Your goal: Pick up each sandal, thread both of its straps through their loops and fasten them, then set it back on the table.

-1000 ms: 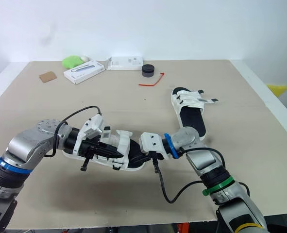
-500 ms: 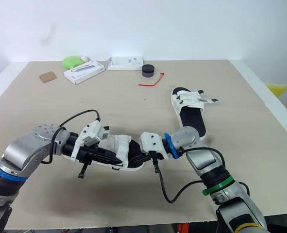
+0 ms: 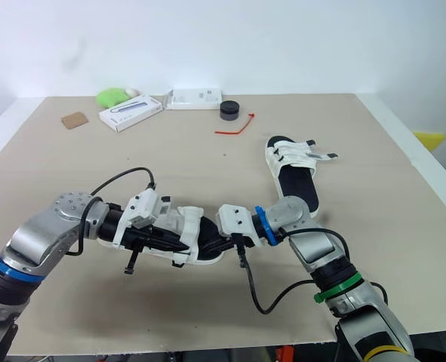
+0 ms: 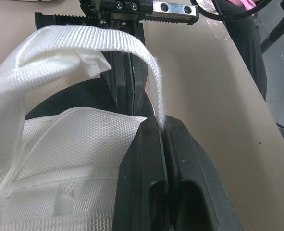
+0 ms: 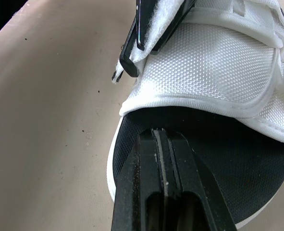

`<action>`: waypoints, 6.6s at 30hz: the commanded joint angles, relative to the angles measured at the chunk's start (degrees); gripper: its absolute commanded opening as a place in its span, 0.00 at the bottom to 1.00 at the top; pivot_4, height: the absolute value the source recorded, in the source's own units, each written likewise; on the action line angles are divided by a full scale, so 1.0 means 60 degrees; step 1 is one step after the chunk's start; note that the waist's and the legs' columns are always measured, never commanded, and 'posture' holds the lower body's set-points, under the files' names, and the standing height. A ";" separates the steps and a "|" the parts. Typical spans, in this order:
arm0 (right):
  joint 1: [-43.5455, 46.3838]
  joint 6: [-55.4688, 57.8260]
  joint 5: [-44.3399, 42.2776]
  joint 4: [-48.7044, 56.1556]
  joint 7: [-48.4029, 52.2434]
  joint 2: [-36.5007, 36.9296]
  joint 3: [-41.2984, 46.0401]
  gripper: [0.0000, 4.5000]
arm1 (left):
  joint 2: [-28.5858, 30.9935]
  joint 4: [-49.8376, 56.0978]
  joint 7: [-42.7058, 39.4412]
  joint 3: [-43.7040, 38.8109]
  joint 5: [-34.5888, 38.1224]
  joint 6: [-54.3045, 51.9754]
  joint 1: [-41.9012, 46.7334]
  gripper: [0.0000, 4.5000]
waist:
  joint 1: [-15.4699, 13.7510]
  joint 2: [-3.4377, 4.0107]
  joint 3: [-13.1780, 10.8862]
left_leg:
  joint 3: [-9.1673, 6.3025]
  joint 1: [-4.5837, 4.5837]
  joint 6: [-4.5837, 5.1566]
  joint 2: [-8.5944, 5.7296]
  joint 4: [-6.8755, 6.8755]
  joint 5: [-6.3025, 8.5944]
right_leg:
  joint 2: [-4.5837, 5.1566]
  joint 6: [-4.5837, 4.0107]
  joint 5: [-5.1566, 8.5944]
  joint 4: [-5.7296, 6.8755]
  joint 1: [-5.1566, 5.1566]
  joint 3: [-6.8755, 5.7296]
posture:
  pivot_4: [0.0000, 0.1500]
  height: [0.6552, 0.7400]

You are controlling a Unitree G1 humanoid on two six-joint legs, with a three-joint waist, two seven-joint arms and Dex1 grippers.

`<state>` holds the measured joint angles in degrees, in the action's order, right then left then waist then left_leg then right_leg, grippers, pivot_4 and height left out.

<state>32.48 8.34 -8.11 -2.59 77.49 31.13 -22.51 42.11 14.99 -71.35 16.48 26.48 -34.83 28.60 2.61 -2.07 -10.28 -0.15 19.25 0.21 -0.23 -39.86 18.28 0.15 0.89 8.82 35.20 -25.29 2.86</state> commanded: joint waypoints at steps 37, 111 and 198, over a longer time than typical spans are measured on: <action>-0.0086 0.0005 0.0056 0.0204 0.0166 0.0111 -0.0077 0.00 | 0.1054 0.2972 0.0797 -0.2255 0.1335 0.0024 -0.3790 0.66 | -0.0012 0.0000 -0.0002 | -0.0014 0.0003 0.0001 0.0010 0.0028 0.0012 | 0.0016 -0.0007 0.0041 0.0002 -0.0013 -0.0015 | 1.00 1.00; -0.0042 -0.0005 0.0076 0.0172 0.0175 0.0132 -0.0057 0.00 | -0.0148 0.2484 0.2423 -0.1924 0.2539 -0.1685 -0.3979 0.02 | -0.0006 0.0000 -0.0002 | -0.0016 0.0006 0.0001 0.0007 0.0033 0.0013 | 0.0024 -0.0003 0.0040 -0.0003 -0.0013 -0.0017 | 1.00 1.00; 0.0014 -0.0080 0.0125 0.0080 0.0395 0.0233 -0.0113 0.00 | 0.1413 -0.1937 0.3362 0.0668 -0.5520 1.6684 -0.2592 0.02 | -0.0024 -0.0002 0.0001 | 0.0025 -0.0011 0.0006 0.0020 0.0056 0.0019 | 0.0061 -0.0038 0.0020 -0.0011 -0.0012 -0.0031 | 1.00 1.00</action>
<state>32.86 7.66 -8.14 -2.89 79.63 31.71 -22.60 50.22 1.76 -52.06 20.37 -7.98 67.51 12.12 2.46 -2.09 -10.28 0.00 19.19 0.24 -0.12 -39.52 18.39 0.52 0.70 8.96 35.13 -25.36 2.68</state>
